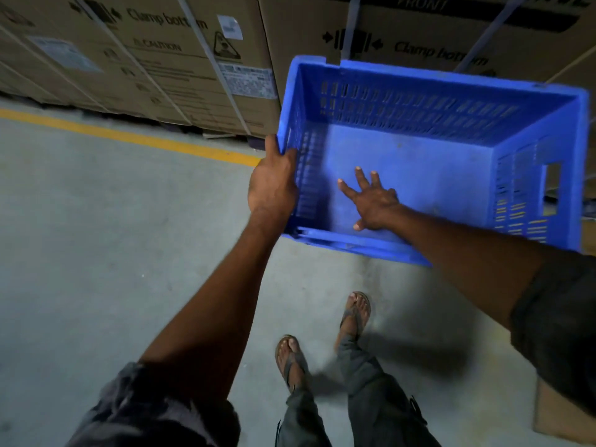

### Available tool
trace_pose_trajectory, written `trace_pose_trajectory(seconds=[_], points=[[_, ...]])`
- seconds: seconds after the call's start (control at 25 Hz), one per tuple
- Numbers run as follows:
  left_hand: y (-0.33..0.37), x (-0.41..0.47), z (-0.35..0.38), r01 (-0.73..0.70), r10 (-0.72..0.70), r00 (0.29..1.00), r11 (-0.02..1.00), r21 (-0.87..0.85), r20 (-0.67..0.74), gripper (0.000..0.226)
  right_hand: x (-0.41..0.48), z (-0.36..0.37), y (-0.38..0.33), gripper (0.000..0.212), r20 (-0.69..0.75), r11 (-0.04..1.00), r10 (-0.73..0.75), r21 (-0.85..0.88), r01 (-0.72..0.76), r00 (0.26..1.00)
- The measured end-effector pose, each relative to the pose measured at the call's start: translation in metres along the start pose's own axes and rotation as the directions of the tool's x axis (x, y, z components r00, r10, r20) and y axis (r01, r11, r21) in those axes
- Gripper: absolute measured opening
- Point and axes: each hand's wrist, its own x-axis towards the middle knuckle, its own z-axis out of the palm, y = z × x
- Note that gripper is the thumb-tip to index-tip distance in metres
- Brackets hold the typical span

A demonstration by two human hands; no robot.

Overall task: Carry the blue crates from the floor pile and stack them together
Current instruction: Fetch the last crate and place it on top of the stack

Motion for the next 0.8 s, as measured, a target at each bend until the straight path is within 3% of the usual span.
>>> trace_pose_trajectory(seconds=[0.16, 0.24, 0.32, 0.36, 0.48, 0.56, 0.68, 0.8], points=[[-0.003, 0.003, -0.002, -0.009, 0.01, 0.999, 0.999, -0.036, 0.04, 0.038, -0.005, -0.028, 0.003, 0.11, 0.07, 0.998, -0.023, 0.055, 0.019, 0.997], [-0.005, -0.001, -0.004, -0.051, 0.051, 0.999, 0.998, 0.042, 0.001, 0.043, -0.032, -0.058, -0.001, 0.071, 0.082, 0.977, -0.058, 0.209, 0.039, 0.995], [-0.001, -0.015, -0.007, -0.198, 0.212, 0.973, 0.97, 0.137, -0.093, 0.038, -0.078, -0.065, -0.004, 0.034, -0.11, 0.942, 0.042, 0.335, -0.003, 0.993], [0.006, -0.029, -0.004, -0.279, 0.291, 0.953, 0.952, 0.13, -0.087, 0.032, -0.105, -0.059, -0.003, 0.029, -0.202, 0.924, 0.135, 0.379, -0.05, 0.97], [0.024, -0.085, 0.01, -0.325, 0.325, 0.945, 0.944, 0.062, 0.011, 0.044, -0.175, -0.018, -0.013, 0.053, -0.379, 0.91, 0.351, 0.354, -0.216, 0.856], [0.026, -0.1, 0.016, -0.288, 0.29, 0.957, 0.953, 0.09, -0.001, 0.051, -0.185, 0.004, -0.022, 0.07, -0.464, 0.929, 0.366, 0.237, -0.285, 0.807], [0.027, -0.098, 0.014, -0.237, 0.241, 0.97, 0.96, 0.148, -0.01, 0.053, -0.18, -0.003, -0.028, 0.049, -0.492, 0.888, 0.458, 0.291, -0.356, 0.74], [0.032, -0.098, 0.018, -0.234, 0.243, 0.969, 0.959, 0.157, -0.038, 0.056, -0.18, -0.004, -0.028, 0.049, -0.475, 0.858, 0.513, 0.314, -0.407, 0.715]])
